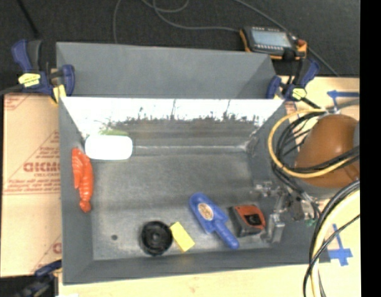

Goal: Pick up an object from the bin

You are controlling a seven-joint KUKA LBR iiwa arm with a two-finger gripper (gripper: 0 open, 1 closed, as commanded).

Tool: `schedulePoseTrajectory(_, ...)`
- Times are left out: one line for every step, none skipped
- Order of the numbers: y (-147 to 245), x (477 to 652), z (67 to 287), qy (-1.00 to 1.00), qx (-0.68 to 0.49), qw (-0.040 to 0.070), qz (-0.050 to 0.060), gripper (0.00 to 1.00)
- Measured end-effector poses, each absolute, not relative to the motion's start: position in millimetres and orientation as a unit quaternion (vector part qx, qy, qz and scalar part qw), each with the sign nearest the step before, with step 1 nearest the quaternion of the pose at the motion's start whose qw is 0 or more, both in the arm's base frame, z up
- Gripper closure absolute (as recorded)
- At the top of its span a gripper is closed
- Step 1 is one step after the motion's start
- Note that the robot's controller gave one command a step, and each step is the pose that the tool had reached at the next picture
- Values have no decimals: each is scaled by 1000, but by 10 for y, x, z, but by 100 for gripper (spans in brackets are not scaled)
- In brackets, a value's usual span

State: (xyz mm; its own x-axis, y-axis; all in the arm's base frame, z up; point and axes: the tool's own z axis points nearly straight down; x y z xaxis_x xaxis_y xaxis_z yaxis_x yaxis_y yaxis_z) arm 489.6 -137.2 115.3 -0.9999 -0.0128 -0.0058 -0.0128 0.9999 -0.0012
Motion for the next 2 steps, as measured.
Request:
schedulePoseTrajectory(-1220, 4896, 817, 1000, -8, 2, -1, 0)
schedulePoseTrajectory(-855, 4815, 895, 990, 140, 2, 1, 100)
